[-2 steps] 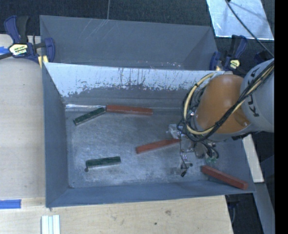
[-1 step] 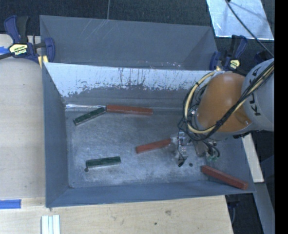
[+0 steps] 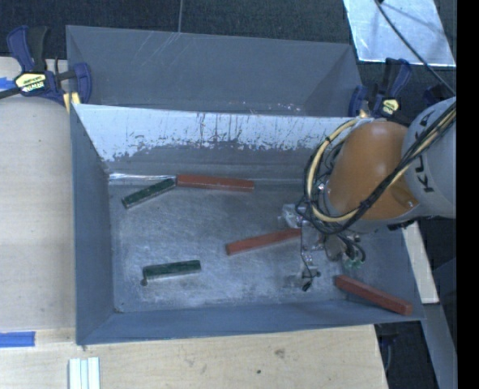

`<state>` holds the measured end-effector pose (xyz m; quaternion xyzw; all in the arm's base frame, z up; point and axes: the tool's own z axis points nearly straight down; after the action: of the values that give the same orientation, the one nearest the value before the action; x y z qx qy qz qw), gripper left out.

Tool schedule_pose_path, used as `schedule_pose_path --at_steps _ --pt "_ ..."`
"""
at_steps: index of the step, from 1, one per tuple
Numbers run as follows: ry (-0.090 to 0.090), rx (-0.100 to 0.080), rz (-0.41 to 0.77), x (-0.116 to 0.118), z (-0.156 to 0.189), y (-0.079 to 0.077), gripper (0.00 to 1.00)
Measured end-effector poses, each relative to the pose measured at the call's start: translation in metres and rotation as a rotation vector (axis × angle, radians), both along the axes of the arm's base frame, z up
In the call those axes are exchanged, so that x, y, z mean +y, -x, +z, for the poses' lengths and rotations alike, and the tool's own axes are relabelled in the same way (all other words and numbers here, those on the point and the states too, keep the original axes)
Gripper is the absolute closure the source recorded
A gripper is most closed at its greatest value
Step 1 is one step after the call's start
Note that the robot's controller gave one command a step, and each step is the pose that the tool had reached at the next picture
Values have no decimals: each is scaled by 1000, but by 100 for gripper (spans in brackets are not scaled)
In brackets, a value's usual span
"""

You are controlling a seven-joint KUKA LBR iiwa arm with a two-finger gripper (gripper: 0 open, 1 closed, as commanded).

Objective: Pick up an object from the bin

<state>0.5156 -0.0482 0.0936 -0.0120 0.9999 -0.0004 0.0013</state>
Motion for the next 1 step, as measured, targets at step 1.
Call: schedule_pose_path --at_steps 1 --pt "0 -3 84 12 -24 -47 0"
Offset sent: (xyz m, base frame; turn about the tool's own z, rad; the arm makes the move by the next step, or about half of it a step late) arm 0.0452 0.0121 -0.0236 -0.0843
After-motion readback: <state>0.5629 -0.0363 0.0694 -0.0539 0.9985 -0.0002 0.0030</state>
